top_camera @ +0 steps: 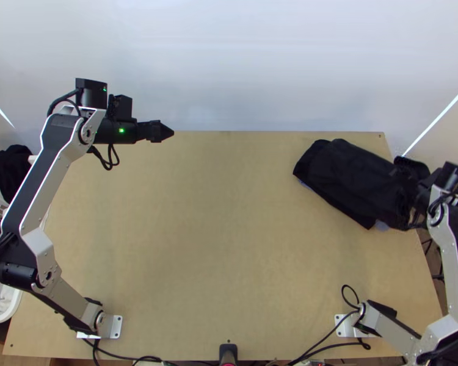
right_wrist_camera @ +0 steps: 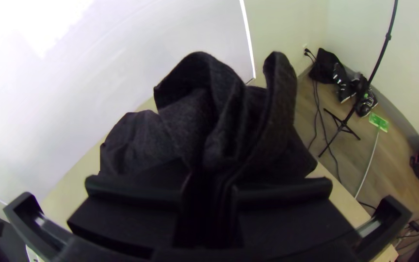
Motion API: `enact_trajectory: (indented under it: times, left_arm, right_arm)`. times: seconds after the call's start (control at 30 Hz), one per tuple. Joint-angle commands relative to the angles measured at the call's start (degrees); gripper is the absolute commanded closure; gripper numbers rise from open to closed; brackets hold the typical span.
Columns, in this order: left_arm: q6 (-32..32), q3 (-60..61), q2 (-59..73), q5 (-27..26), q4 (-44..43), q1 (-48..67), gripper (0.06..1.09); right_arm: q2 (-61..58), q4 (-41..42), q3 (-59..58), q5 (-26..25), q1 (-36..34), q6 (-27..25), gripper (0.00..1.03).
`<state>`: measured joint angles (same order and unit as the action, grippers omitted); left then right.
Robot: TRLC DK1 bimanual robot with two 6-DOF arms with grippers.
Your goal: Fold the t-shirt
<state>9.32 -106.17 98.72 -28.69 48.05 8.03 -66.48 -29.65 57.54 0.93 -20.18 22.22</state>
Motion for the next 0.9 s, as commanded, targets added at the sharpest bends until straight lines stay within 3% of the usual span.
enact_trajectory:
  times: [0.0, 0.1, 0.17, 0.2, 0.33, 0.43, 0.6, 0.87]
  left_arm:
    - [-0.45, -0.18, -0.02, -0.76, -0.06, 0.32, 0.10]
    - [-0.53, -0.27, -0.19, -0.84, -0.06, 0.32, 0.10]
    - [-0.71, -0.18, -0.37, -0.84, 0.11, 0.23, 0.10]
    - [-0.80, -0.18, -0.46, -0.84, 0.11, 0.05, 0.10]
    - [-1.06, 0.17, -0.98, -0.84, 0.38, -0.47, 0.10]
    - [-1.06, 0.17, -1.16, -0.84, 0.55, -0.83, 0.10]
    - [-1.06, 0.26, -1.33, -0.84, 0.55, -1.09, 0.10]
    - [-0.97, -0.79, -1.42, -0.84, 0.55, -1.09, 0.10]
  right_arm:
    - [2.32, 2.93, -6.21, 0.13, -1.08, -0.33, 1.00]
    - [1.70, 6.45, -7.97, 0.04, -0.91, -0.60, 0.57]
    - [0.74, 7.68, -7.88, -0.31, -0.91, -0.95, 0.21]
    - [0.65, 8.03, -7.88, -0.93, -0.82, -1.74, 0.10]
    - [1.53, 11.19, -7.79, -5.24, -0.73, -3.23, 0.07]
    - [3.20, 15.06, -8.23, -8.14, -1.08, -7.80, 0.05]
    - [7.06, 22.18, -9.81, -8.31, -2.75, -18.00, 0.05]
    - [12.51, 29.12, -15.79, -9.45, -2.58, -27.32, 0.05]
